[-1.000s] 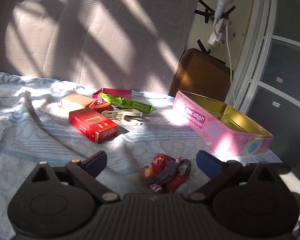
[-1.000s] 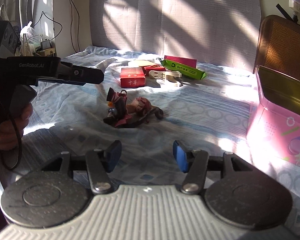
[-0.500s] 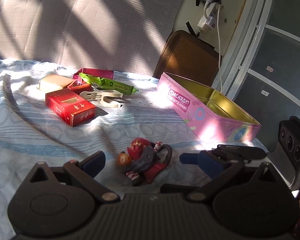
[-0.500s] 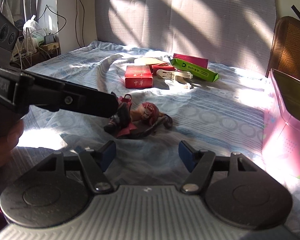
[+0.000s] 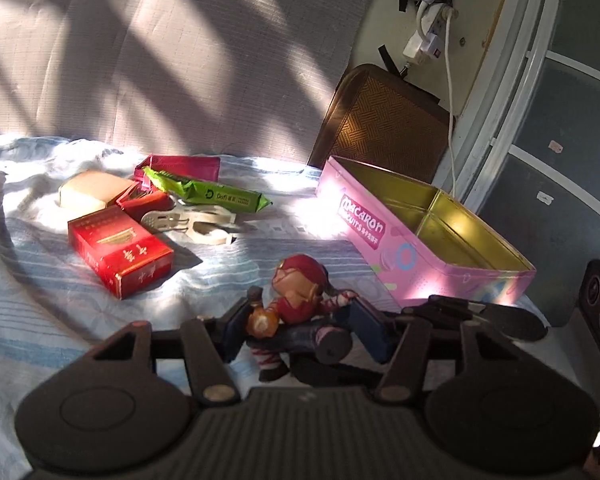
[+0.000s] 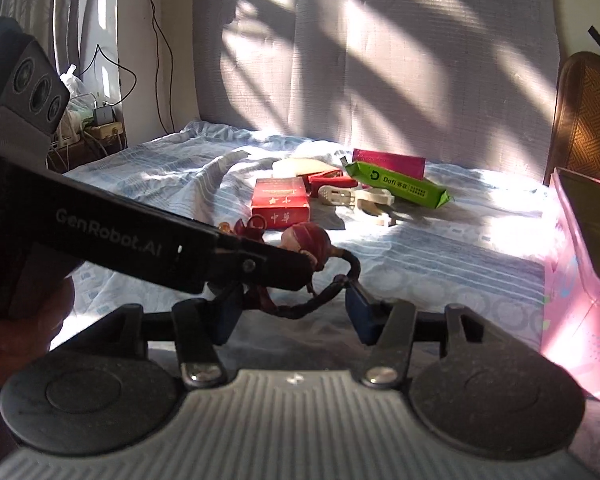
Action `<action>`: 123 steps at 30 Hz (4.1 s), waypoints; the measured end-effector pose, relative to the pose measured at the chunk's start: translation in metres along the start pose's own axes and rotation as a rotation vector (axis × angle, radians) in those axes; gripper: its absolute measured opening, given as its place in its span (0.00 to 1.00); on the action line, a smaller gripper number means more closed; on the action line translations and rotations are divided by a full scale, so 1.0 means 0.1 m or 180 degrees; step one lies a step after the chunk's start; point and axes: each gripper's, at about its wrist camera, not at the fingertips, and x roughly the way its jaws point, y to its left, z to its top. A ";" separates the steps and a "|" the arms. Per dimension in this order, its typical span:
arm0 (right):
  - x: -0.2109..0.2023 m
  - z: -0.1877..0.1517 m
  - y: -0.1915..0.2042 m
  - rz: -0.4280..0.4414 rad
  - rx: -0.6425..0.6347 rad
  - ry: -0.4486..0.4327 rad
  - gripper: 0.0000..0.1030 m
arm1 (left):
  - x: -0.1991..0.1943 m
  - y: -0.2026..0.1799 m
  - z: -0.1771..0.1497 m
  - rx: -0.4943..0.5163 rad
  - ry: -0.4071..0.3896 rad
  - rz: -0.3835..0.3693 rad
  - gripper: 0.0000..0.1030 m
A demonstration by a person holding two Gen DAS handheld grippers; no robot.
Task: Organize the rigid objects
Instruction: 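Lower the figurine into the pink tin and open the left tool, then move the left tool back to the red cigarette box, then grasp the red cigarette box with the left tool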
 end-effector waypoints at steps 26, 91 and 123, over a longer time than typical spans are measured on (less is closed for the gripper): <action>-0.91 -0.31 -2.05 -0.2375 0.1340 -0.0563 0.37 | 1.51 -1.55 0.50 0.0970 0.0016 -0.0441 0.83; -0.09 -0.21 -0.59 -0.0883 0.1824 -0.0439 0.50 | 0.14 0.63 -0.03 -0.0084 -0.0356 0.0698 0.92; 1.63 0.55 0.19 -0.0243 0.0305 0.0637 0.59 | -0.33 1.18 0.12 -0.0816 -0.0818 0.0964 0.92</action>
